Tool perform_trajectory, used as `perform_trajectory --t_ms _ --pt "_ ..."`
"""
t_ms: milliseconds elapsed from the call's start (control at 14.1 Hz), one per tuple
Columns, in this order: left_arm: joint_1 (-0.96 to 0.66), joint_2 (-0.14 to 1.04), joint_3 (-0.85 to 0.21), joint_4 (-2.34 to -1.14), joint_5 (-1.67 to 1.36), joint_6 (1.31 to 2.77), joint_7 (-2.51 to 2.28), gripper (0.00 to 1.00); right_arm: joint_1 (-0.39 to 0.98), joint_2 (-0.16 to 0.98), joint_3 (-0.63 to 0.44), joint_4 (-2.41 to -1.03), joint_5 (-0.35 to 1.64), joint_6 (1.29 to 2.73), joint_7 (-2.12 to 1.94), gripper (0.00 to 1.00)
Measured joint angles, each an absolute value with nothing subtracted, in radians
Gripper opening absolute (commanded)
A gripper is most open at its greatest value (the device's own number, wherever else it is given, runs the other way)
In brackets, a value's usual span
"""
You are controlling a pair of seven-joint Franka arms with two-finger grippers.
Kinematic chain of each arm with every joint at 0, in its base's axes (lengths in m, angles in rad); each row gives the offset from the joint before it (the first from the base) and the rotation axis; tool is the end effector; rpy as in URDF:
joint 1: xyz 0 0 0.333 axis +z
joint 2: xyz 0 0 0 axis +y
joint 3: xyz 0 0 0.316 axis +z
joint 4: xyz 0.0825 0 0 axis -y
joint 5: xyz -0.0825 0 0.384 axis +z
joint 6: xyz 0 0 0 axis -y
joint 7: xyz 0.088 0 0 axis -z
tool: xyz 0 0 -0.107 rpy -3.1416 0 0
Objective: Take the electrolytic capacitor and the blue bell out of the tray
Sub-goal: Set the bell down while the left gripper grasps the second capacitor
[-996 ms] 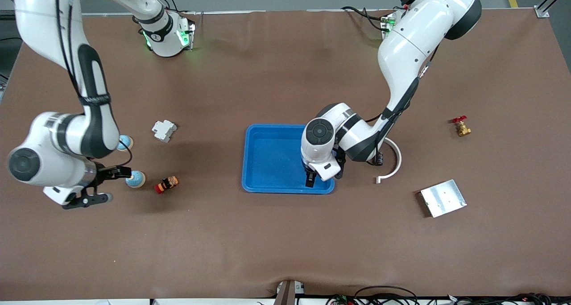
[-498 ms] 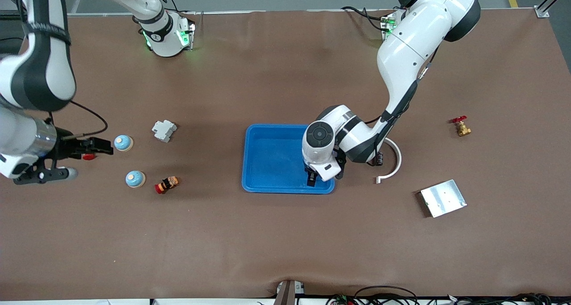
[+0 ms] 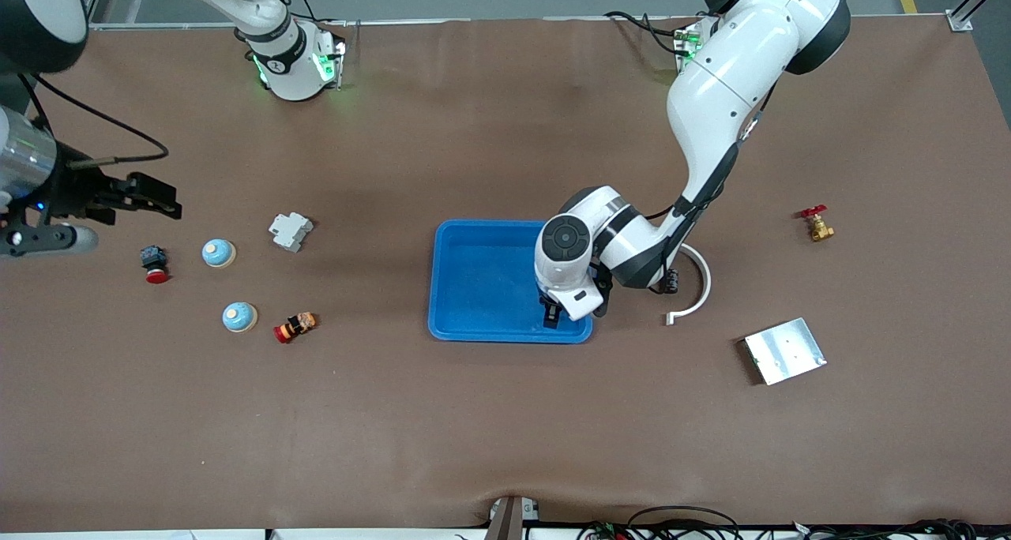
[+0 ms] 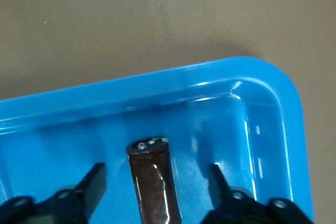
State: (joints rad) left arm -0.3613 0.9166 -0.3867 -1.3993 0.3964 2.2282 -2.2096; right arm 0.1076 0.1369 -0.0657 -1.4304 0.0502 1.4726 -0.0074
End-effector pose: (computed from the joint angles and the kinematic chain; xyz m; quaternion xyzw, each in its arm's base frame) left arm 0.5766 -0.4418 0.1782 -0.7802 -0.6255 -0.0017 0.0059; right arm 0.5851 0.0331 0.6040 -0.9983 -0.0260 0.0475 0.0198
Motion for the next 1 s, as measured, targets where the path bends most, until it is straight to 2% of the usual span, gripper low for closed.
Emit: perform_trajectory --t_ms 640,996 --pt "-0.366 0.907 -0.393 -1.401 0.396 2.224 -2.007 0.00 0.030 0.131 -0.060 -1.434 -0.019 1.474 -0.008 1.00" --pt "-0.362 0.830 -0.418 -1.395 0.396 2.074 -1.759 0.00 -0.010 0.133 -0.034 -1.434 -0.019 1.477 -0.008 1.00"
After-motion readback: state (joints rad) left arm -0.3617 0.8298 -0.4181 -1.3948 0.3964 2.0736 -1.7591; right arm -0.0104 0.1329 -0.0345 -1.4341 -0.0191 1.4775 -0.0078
